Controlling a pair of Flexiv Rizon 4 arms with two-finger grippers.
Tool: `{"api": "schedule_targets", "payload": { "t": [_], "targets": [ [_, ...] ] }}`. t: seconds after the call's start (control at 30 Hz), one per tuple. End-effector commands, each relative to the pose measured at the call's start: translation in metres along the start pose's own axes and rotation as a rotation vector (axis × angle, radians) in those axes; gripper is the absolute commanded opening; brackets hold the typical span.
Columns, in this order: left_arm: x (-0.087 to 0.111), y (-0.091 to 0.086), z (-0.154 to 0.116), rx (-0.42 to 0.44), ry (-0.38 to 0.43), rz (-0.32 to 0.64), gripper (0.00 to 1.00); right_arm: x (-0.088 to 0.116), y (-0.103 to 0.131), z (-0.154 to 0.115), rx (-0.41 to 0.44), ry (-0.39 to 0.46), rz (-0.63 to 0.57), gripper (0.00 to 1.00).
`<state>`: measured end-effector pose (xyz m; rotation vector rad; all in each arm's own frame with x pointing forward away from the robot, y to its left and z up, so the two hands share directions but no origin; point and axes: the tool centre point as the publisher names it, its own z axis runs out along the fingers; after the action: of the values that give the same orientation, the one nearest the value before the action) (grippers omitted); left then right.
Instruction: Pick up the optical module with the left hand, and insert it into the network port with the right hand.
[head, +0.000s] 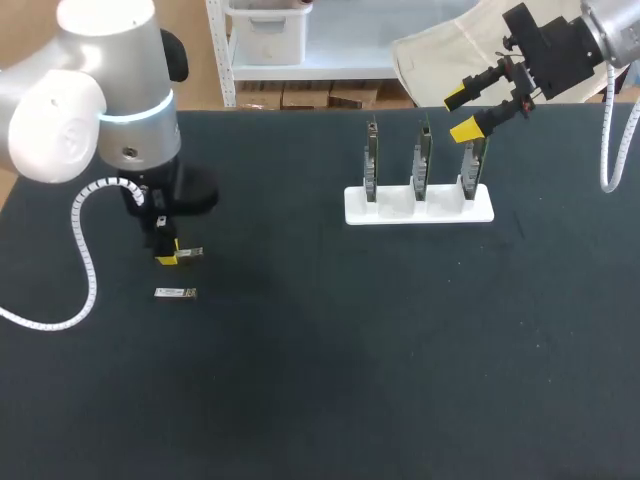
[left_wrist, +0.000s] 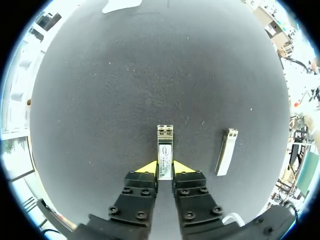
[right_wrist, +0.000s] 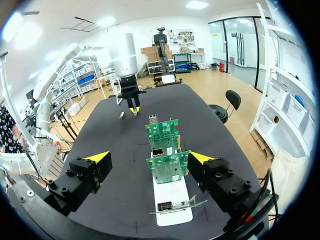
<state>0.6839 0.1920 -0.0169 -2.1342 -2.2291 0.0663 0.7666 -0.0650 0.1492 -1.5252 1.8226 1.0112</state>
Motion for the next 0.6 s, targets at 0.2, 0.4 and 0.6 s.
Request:
{"api": "schedule_targets", "payload": {
  "t": [0.2, 0.4, 0.6],
  "targets": [
    [-0.021, 0.002, -0.048, -0.053, -0.177, 0.018, 0.00, 0.000, 0.001, 0.000, 0.004, 0.000, -0.001, 1.00],
    [-0.054, 0.004, -0.110, -0.104, -0.437, 0.063, 0.00, 0.000, 0.001, 0.000, 0.004, 0.000, -0.001, 1.00],
    [-0.064, 0.002, -0.130, -0.127, -0.490, 0.095, 0.00, 0.000, 0.001, 0.000, 0.004, 0.000, -0.001, 1.00]
  ]
}}
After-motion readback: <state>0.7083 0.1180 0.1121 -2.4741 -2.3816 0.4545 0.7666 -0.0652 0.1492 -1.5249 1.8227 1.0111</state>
